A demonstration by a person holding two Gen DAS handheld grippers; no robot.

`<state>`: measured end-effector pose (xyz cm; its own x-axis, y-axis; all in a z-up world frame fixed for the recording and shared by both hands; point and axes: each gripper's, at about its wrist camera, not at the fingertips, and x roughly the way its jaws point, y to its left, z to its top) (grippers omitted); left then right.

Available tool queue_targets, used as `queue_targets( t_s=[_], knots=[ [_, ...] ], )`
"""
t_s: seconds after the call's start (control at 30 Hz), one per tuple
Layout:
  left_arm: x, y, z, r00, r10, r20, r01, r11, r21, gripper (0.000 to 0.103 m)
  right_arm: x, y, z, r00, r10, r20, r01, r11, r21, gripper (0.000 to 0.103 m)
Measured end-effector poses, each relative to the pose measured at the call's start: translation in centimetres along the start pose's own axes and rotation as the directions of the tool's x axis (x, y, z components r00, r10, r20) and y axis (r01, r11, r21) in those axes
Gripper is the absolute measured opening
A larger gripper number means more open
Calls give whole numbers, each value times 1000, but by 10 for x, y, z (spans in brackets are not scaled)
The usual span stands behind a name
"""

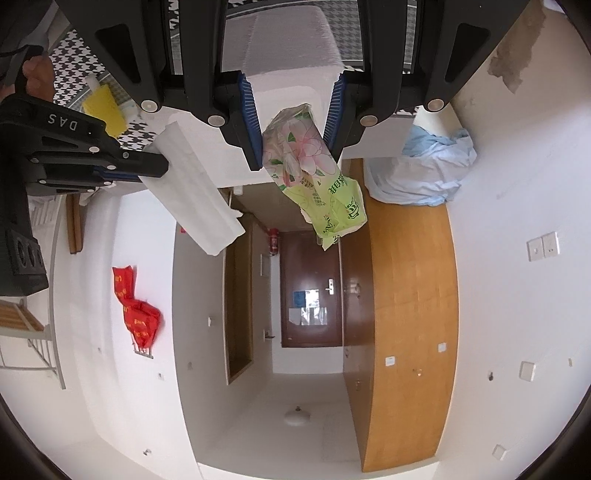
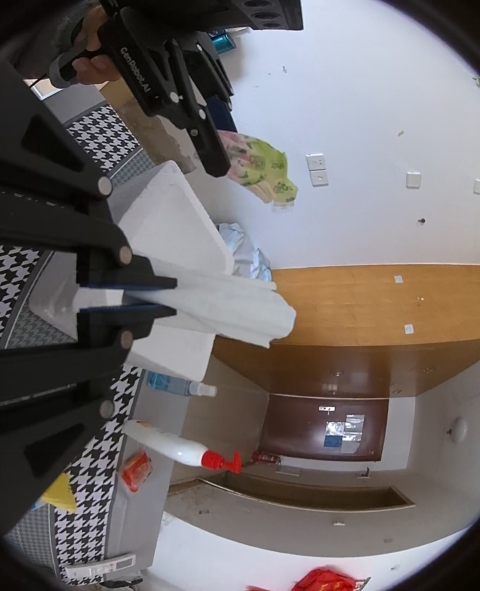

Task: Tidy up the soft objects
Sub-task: 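Carry the tissue with the right tool while the left tool carries the pack toward the foam box, then open the right tool to drop the white tissue into the foam box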

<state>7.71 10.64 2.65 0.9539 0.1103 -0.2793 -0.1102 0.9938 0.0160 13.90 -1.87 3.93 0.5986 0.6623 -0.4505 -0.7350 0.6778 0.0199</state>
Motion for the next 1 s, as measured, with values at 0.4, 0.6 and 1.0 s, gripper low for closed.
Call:
queue_targets(
  t_s=[0.4, 0.6, 1.0],
  knots=[
    [1, 13, -6, 1000, 16, -5, -16, 1000, -14, 35, 33, 3, 7, 998, 15, -60, -14, 1000, 5, 9],
    [4, 15, -7, 1000, 20, -18, -20, 1000, -18, 35, 45, 3, 9, 997, 19, -81, -19, 1000, 11, 22],
    [12, 18, -5, 999, 20, -41, -21, 999, -28, 35, 44, 3, 8, 996, 35, -80, -33, 999, 28, 79]
  ],
)
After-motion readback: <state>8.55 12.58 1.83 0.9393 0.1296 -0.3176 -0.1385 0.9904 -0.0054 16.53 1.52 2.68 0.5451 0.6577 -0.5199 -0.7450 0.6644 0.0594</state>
